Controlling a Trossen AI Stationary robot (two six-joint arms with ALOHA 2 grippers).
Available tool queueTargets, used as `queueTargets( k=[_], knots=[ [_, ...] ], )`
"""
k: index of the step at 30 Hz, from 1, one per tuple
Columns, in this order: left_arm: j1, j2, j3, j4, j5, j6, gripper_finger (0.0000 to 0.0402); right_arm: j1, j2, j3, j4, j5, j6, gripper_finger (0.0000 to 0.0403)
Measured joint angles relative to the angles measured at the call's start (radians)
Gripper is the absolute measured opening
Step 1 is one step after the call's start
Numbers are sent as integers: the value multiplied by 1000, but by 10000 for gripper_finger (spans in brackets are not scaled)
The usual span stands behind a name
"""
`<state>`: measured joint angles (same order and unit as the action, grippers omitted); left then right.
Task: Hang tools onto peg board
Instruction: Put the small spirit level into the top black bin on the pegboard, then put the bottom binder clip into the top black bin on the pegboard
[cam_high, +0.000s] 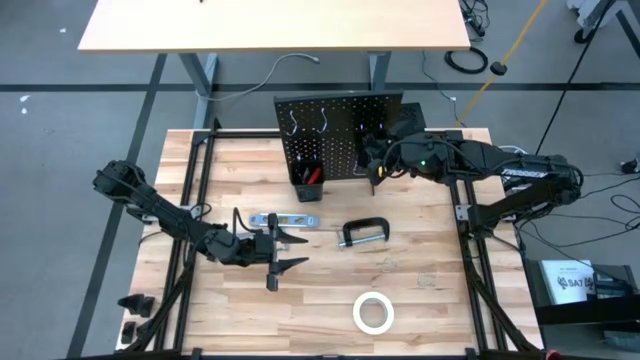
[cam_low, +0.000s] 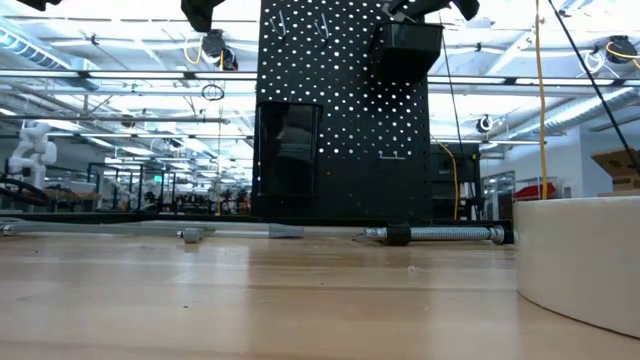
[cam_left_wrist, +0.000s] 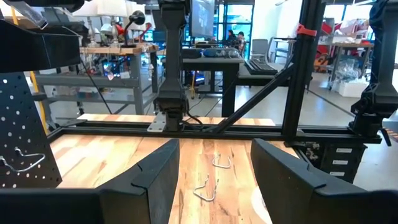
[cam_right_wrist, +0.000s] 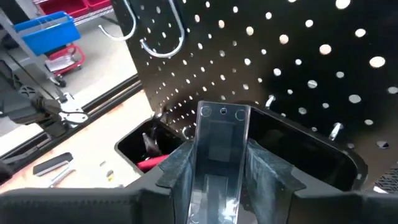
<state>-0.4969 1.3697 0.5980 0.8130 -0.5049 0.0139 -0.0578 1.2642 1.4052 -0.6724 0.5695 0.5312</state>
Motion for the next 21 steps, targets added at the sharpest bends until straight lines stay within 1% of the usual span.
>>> queueTargets(
  k=[6, 9, 18, 21],
  knots=[
    [0, 0, 0, 0, 0, 0, 203, 0, 0, 0, 0, 0, 7, 125],
    [0, 0, 0, 0, 1, -4, 203, 0, 0, 0, -1, 0, 8, 134],
    [0, 0, 0, 0, 2, -7, 203, -4, 0, 0, -12, 5, 15, 209],
    [0, 0, 0, 0, 2, -7, 203, -4, 0, 0, -12, 5, 13, 225]
  ],
)
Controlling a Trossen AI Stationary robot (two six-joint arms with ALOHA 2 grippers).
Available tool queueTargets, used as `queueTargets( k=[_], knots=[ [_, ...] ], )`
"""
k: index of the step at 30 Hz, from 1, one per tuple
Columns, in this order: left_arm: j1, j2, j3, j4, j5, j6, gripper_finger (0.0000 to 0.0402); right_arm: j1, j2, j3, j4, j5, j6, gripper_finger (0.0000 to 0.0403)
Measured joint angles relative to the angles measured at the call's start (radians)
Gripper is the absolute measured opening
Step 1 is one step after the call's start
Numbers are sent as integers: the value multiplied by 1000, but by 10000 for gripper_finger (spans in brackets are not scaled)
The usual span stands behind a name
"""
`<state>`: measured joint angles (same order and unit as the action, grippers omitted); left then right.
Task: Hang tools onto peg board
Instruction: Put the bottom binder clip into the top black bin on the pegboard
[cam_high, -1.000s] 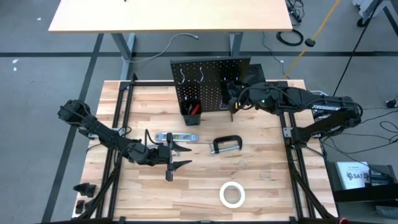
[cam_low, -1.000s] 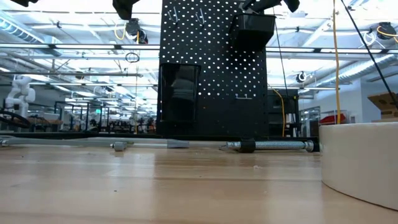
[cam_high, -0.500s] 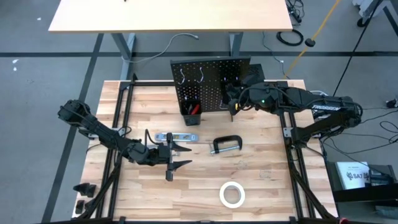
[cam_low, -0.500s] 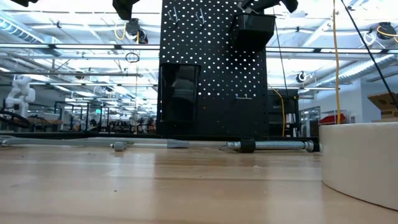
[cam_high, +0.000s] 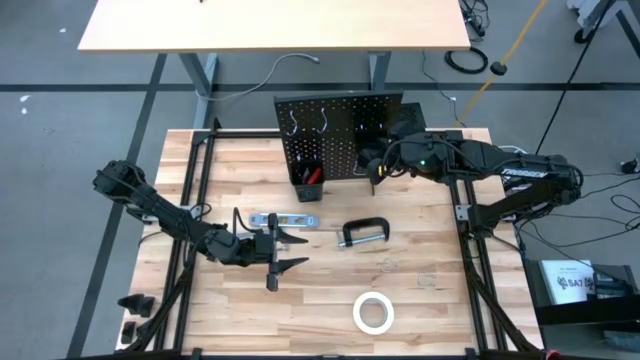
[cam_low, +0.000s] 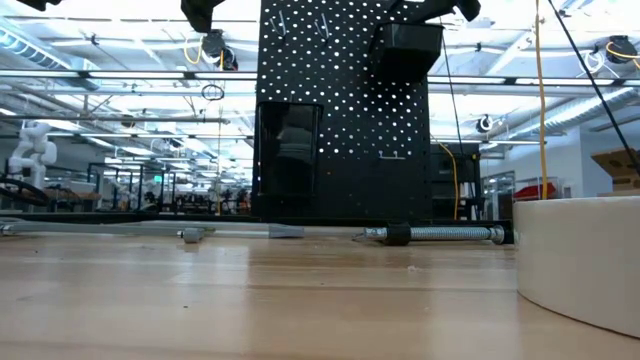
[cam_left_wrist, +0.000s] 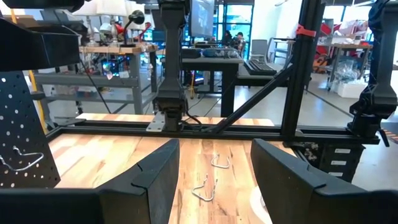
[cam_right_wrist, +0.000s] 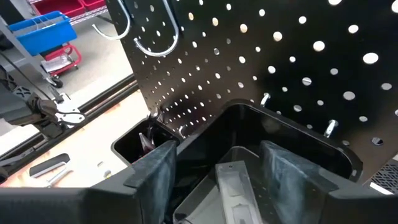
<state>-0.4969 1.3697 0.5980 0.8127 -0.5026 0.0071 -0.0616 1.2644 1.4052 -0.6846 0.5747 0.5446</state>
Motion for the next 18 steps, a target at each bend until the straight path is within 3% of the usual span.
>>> queueTargets(
  k=[5, 10, 18],
  knots=[
    [0, 0, 0, -2, 3, 0, 203, 3, 0, 0, 0, -12, 2, 229],
    [0, 0, 0, -15, 3, 0, 203, 13, 0, 0, -1, -103, 19, 225],
    [0, 0, 0, -15, 3, 0, 203, 101, 0, 0, 26, -129, 17, 225]
  ],
)
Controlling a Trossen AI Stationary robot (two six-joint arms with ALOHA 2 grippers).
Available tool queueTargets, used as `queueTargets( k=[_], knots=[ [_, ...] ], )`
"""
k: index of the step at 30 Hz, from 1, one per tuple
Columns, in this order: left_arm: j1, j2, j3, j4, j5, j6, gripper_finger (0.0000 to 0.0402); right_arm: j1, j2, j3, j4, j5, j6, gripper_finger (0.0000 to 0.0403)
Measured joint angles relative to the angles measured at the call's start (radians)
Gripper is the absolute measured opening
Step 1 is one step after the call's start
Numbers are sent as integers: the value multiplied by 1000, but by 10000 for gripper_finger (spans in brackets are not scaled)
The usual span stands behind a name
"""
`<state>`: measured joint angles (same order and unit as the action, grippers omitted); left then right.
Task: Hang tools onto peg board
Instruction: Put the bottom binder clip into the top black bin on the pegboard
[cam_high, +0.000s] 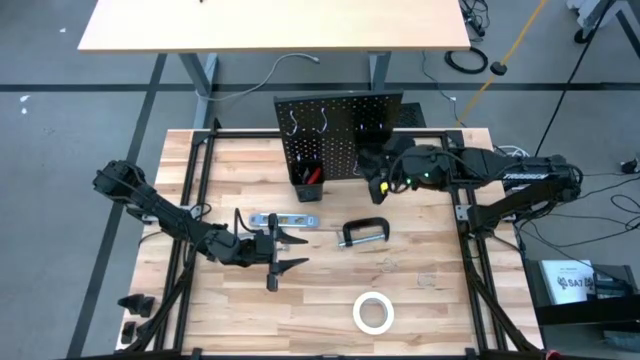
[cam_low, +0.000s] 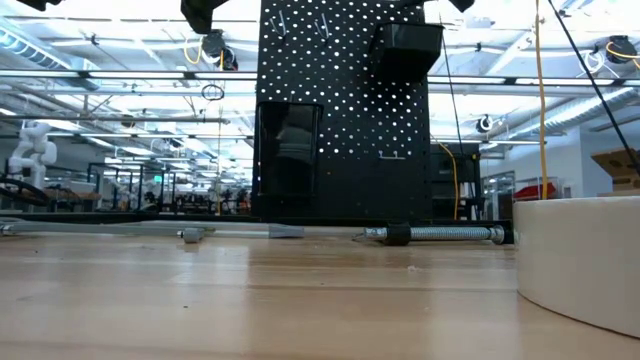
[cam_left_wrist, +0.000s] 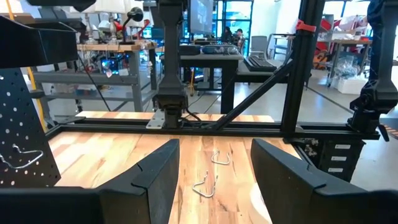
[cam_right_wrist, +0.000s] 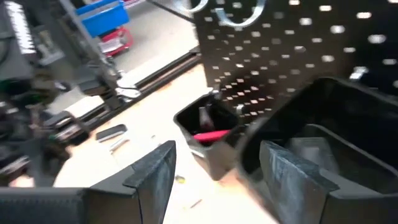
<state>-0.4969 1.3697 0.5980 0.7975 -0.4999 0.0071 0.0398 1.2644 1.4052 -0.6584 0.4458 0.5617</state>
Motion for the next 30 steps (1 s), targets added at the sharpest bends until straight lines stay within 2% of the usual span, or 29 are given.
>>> queueTargets(
  k=[9, 15, 21, 27, 30],
  knots=[
    [0, 0, 0, 0, 0, 0, 203, 175, 0, 0, -44, -1, 61, 225],
    [0, 0, 0, 1, 0, -1, 203, 332, 35, 0, -227, 2, 261, 224],
    [-3, 0, 0, 1, 0, -28, 203, 465, 157, -1, -426, 0, 495, 224],
    [-3, 0, 0, 2, 28, -47, 203, 553, 293, -1, -444, -18, 565, 224],
    [-3, 0, 0, 2, 29, -54, 203, 583, 351, -1, -448, -94, 598, 224]
  ],
)
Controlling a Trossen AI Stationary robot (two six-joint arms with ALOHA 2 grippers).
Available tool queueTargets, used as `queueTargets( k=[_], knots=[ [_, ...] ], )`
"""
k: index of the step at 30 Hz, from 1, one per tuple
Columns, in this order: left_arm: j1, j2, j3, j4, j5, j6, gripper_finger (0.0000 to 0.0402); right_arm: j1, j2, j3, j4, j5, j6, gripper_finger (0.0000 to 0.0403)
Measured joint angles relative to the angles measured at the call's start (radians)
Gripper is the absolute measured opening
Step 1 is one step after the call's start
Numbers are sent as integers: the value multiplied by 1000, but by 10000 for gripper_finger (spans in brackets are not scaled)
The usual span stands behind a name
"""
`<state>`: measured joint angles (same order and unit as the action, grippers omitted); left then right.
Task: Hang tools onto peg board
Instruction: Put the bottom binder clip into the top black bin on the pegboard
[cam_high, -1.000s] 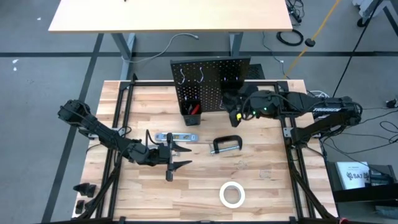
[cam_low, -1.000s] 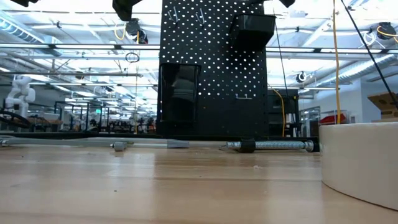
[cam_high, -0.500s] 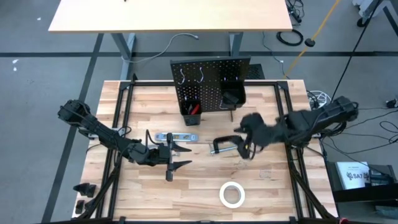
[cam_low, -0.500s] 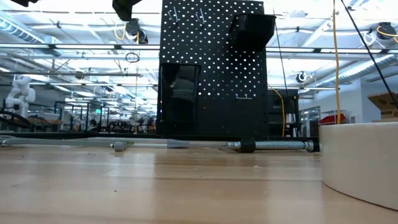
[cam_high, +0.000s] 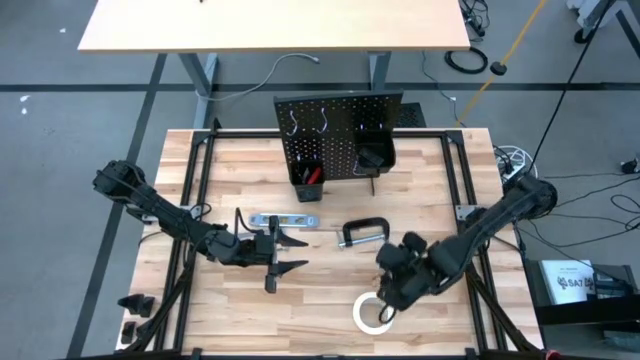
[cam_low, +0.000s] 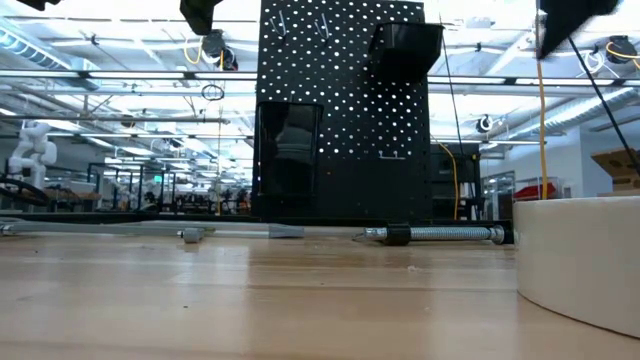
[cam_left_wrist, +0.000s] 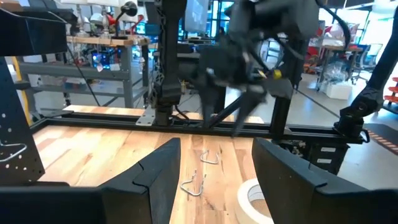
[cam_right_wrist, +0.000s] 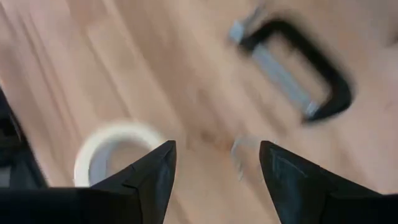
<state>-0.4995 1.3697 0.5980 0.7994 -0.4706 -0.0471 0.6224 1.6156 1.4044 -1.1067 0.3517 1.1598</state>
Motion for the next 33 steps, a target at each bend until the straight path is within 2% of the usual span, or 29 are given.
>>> queueTargets(
  k=[3, 10, 14, 17, 22, 26, 30, 33],
  knots=[
    [0, 0, 0, 0, 0, 0, 203, 20, 46, 0, -20, -85, 65, 224],
    [0, 0, 0, -1, 3, -26, 203, 67, 84, 0, -181, -105, 310, 224],
    [0, 0, 0, -3, 5, -33, 203, 85, 83, -7, -322, -197, 430, 224],
    [0, 0, 0, -8, 24, -52, 203, 101, 83, -42, -344, -257, 476, 224],
    [-1, 0, 0, -16, 30, -69, 203, 117, 82, -147, -271, -333, 483, 224],
    [-3, 0, 0, -32, 32, -80, 203, 120, 43, -276, -129, -401, 482, 224],
    [-14, 0, 0, -32, 33, -80, 203, 120, -27, -418, 27, -402, 460, 224],
    [-21, 0, 0, -32, 33, -80, 203, 119, -71, -491, 78, -401, 445, 224]
  ],
)
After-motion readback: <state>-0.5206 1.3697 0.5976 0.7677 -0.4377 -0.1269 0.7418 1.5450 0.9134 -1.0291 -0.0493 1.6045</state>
